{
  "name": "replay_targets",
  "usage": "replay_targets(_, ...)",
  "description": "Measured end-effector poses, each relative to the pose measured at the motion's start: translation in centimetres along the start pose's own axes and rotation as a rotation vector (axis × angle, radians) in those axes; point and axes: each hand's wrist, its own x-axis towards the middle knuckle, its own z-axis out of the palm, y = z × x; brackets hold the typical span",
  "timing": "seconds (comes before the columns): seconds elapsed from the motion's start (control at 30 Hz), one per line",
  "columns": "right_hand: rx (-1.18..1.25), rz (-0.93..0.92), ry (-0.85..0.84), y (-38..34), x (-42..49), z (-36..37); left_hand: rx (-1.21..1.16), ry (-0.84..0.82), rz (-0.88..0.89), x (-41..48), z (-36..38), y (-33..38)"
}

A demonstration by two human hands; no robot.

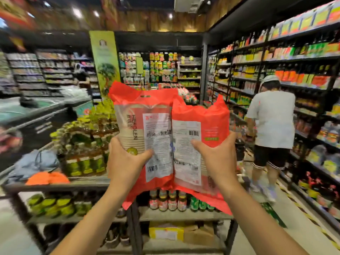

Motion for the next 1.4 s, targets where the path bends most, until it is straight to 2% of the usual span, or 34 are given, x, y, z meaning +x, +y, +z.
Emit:
replay_targets(0.3, 0.109, -0.067, -0.31, -5.3, -4.1, 14.9, 0.143, 0.29, -0.113, 3.1, -13.5, -5.4)
replay_targets(0.7, 0.309, -0.073, -0.696, -9.3, -6.3, 34.8, 0.335, 0.631, -0.201, 9.3, -25.0, -11.4)
replay_targets(1.03, 0.441, -0.065, -0.923, -11.1, -6.4, 46.3, 0.444, 0.793, -0.292, 13.8, -29.1, -15.6)
replay_targets(1.4, 0.494, -0.105, -1.053, -13.9, -10.4, 57.4, 0.473, 0.906, -0.336, 17.1, -36.0, -20.1)
